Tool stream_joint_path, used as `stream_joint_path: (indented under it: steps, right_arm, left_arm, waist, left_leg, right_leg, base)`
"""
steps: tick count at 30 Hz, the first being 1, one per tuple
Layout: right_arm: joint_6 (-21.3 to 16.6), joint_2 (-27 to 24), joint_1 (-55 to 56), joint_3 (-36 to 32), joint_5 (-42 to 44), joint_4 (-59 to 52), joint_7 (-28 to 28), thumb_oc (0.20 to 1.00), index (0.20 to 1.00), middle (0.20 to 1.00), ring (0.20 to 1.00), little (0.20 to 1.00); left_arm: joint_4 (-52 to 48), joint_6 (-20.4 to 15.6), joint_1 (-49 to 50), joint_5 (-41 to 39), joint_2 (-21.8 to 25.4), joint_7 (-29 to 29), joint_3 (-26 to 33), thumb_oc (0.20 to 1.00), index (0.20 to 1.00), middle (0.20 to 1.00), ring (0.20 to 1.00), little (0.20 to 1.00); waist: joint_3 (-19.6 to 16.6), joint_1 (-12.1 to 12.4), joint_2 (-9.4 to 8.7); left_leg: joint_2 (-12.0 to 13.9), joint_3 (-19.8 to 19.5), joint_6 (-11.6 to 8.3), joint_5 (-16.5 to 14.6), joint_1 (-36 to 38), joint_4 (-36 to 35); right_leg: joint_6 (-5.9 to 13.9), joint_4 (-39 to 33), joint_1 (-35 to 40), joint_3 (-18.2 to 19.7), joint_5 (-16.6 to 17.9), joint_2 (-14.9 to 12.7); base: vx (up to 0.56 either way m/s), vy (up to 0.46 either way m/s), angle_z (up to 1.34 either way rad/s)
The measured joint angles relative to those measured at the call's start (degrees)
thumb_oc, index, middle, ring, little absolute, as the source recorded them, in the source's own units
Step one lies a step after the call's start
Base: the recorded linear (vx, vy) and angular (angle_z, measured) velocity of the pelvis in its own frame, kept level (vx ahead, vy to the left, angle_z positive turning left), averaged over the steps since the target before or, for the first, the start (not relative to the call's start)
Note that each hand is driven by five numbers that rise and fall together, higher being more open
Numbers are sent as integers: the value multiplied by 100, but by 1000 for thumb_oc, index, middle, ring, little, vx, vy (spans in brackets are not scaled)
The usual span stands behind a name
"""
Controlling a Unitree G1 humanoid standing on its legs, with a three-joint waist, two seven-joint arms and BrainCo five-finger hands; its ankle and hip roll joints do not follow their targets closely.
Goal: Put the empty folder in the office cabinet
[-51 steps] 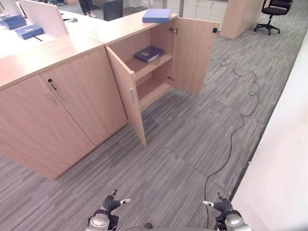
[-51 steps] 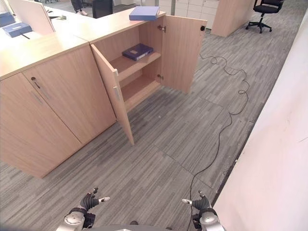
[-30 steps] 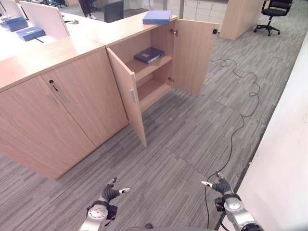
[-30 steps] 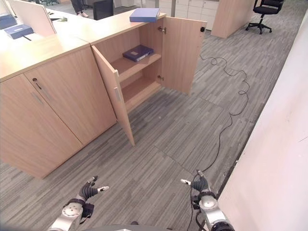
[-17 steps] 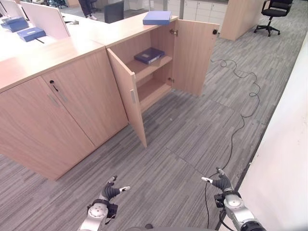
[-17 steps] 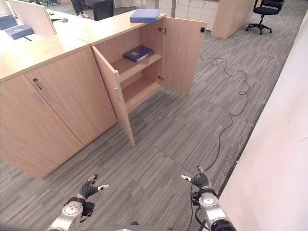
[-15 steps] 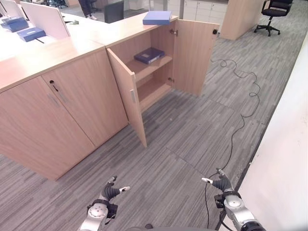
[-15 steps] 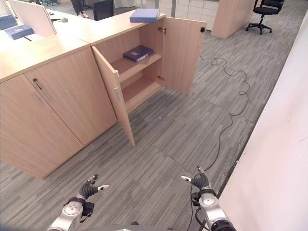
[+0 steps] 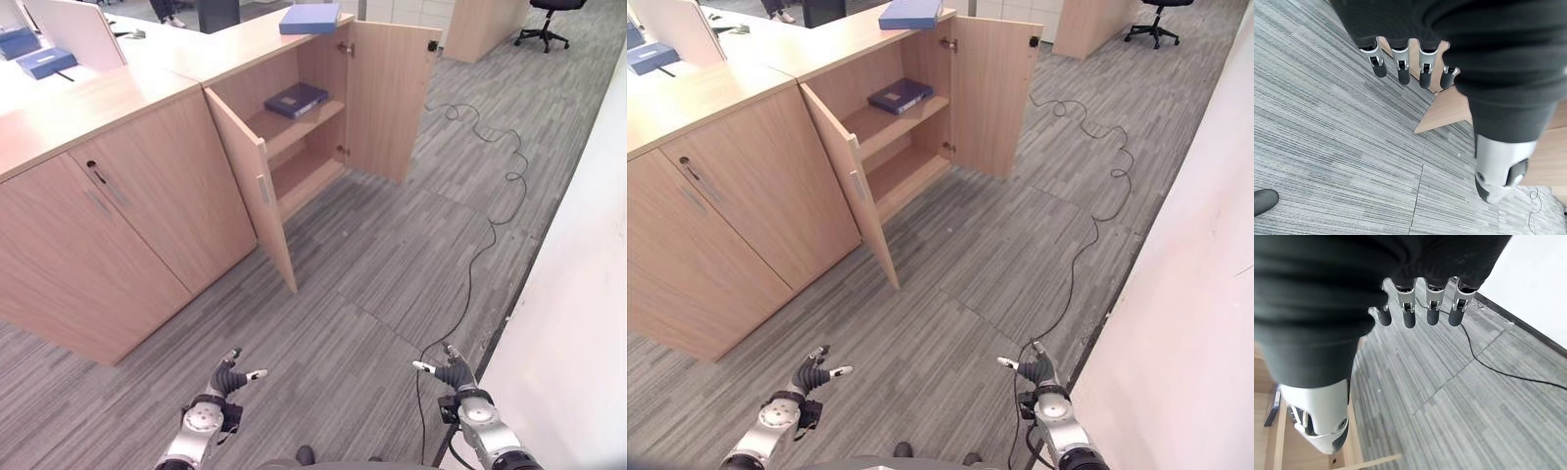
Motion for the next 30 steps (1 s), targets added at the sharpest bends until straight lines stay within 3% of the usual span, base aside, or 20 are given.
stream_joint_path:
  steps: [6, 7, 9, 10, 11, 14, 17, 18, 19, 21, 23, 24, 25, 26, 27, 28, 29, 30]
  right_arm:
    - [-28, -14, -263, 49, 5, 2, 7, 1000, 1000, 1000, 1000, 1000]
    - [-30, -19, -393, 49, 6, 3, 8, 1000, 1000, 1000, 1000, 1000]
    - [-50, -21, -463, 37, 6, 2, 6, 1000, 1000, 1000, 1000, 1000]
    - [-69, -20, -497, 11, 6, -1, 3, 1000, 1000, 1000, 1000, 1000]
    - [-68, -24, -528, -10, 6, -1, -2, 1000, 1000, 1000, 1000, 1000]
    - [-70, -44, -598, -34, 8, -7, -35, 1000, 1000, 1000, 1000, 1000]
    - [-69, -151, -643, -12, 10, 12, -121, 1000, 1000, 1000, 1000, 1000]
    - [-68, -246, -783, -7, 10, 113, -154, 1000, 1000, 1000, 1000, 1000]
    - [-66, -248, -865, 0, 11, 218, -156, 1000, 1000, 1000, 1000, 1000]
    - [-65, -237, -866, 89, 9, 212, -148, 1000, 1000, 1000, 1000, 1000]
    - [-67, -199, -850, 153, 8, 211, -166, 1000, 1000, 1000, 1000, 1000]
    - [-63, -170, -840, 348, 5, 215, -193, 1000, 1000, 1000, 1000, 1000]
    - [-63, -113, -860, 432, 4, 215, -187, 1000, 1000, 1000, 1000, 1000]
    - [-73, -42, -882, 471, 2, 196, -185, 1000, 1000, 1000, 1000, 1000]
    - [-67, 1, -880, 478, 3, 196, -186, 1000, 1000, 1000, 1000, 1000]
    - [-64, 98, -863, 478, 2, 197, -190, 1000, 1000, 1000, 1000, 1000]
    - [-66, 118, -915, 495, 2, 205, -189, 1000, 1000, 1000, 1000, 1000]
    - [-65, 145, -1021, 507, 3, 216, -188, 1000, 1000, 1000, 1000, 1000]
  left_arm:
    - [5, 0, -183, 4, 67, -9, -84, 1000, 1000, 1000, 1000, 1000]
    - [15, -1, -312, 2, 127, -19, -164, 1000, 1000, 1000, 1000, 1000]
    - [65, -2, -407, -4, 121, -19, -167, 1000, 1000, 1000, 1000, 1000]
    - [133, 6, -528, -6, 119, -20, -171, 1000, 1000, 1000, 1000, 1000]
    - [133, 5, -612, -7, 119, -20, -180, 1000, 1000, 1000, 1000, 1000]
    - [118, 5, -639, -7, 115, -18, -342, 1000, 1000, 1000, 1000, 1000]
    - [205, 1, -662, -6, 7, -36, -409, 1000, 1000, 1000, 1000, 1000]
    - [250, 2, -728, -6, -81, -32, -391, 1000, 1000, 1000, 1000, 1000]
    - [251, 5, -707, -6, -90, -31, -392, 1000, 1000, 1000, 1000, 1000]
    - [251, 29, -598, -6, -48, -30, -387, 1000, 1000, 1000, 1000, 1000]
    - [302, 35, -478, -6, -23, -10, -380, 1000, 1000, 1000, 1000, 1000]
    - [363, 34, -463, -6, -17, -1, -345, 1000, 1000, 1000, 1000, 1000]
    - [332, 35, -448, -7, 19, 13, -318, 1000, 1000, 1000, 1000, 1000]
    - [298, 41, -456, -7, 76, 19, -334, 1000, 1000, 1000, 1000, 1000]
    - [282, 45, -477, -6, 104, 20, -342, 1000, 1000, 1000, 1000, 1000]
    - [161, 22, -635, -9, 142, 43, -338, 1000, 1000, 1000, 1000, 1000]
    - [118, -6, -769, -12, 156, 60, -338, 1000, 1000, 1000, 1000, 1000]
    - [86, -16, -925, -61, 190, 82, -347, 1000, 1000, 1000, 1000, 1000]
  waist:
    - [287, 33, -116]
    - [498, 58, -242]
    - [578, 83, -353]
    - [671, 68, -428]
    - [773, 88, -485]
    - [812, 167, -358]
    - [793, 301, -130]
    - [811, 405, 7]
    - [810, 498, 22]
    - [790, 679, 16]
    - [641, 714, -4]
    - [415, 756, -168]
    - [363, 837, -329]
    - [319, 816, -427]
    - [306, 775, -467]
    - [255, 783, -531]
    - [252, 788, -539]
    - [256, 803, -527]
  left_leg:
    - [95, 122, -161, -73, -275, 462]
    - [68, 113, -274, -76, -556, 1015]
    - [22, 68, -345, -32, -980, 1727]
    - [-44, -11, -446, 50, -1379, 2425]
    - [-72, -17, -488, 51, -1710, 2797]
    - [-28, -83, -452, 117, -1818, 1381]
    - [50, -204, -634, 338, -1870, 224]
    - [85, -192, -698, 376, -2143, -66]
    - [90, -183, -694, 374, -2256, -49]
    - [81, -188, -630, 408, -2175, 80]
    - [83, -182, -581, 377, -1980, 263]
    - [-125, -36, -190, 711, -1982, 385]
    - [-242, 129, -31, 739, -1930, 382]
    - [-349, 216, 277, 773, -1858, 395]
    - [-395, 224, 324, 729, -1814, 385]
    - [-551, 278, 531, 656, -1647, 362]
    - [-605, 239, 523, 635, -1618, 354]
    - [-614, 227, 567, 554, -1596, 347]
  right_leg:
    - [-165, 298, -243, 134, -112, 81]
    - [-303, 484, -340, 149, -204, 35]
    - [-470, 697, -488, 170, -316, -42]
    - [-583, 757, -478, 156, -391, -109]
    - [-604, 746, -441, 160, -388, -148]
    - [-655, 566, -370, 197, -368, -116]
    - [-726, 413, -278, 364, -401, 8]
    - [-744, 291, -261, 514, -407, 72]
    - [-753, 275, -258, 644, -414, 59]
    - [-668, 93, 25, 853, -477, 1]
    - [-440, 22, 282, 969, -679, -104]
    - [-276, 71, 270, 1166, -930, -392]
    - [-120, 181, 224, 1267, -961, -565]
    - [178, 316, 210, 1235, -980, -654]
    - [245, 429, 212, 1244, -947, -691]
    - [449, 1008, 161, 1250, -1005, -798]
    - [537, 1212, 105, 1261, -1032, -827]
    - [752, 1577, -63, 1260, -935, -820]
  base:
    - [21, -105, -11]
    - [59, -79, -5]
    - [136, -48, 7]
    - [208, 15, 23]
    - [233, 52, 15]
    - [256, 80, -10]
    - [261, 28, -22]
    - [305, 64, -40]
    - [323, 102, -58]
    - [331, 163, -68]
    - [311, 199, -68]
    - [363, 219, -91]
    - [267, 168, -88]
    - [227, 169, -55]
    - [117, 119, -25]
    - [138, 163, -6]
    - [66, 146, -14]
    - [7, 126, -12]
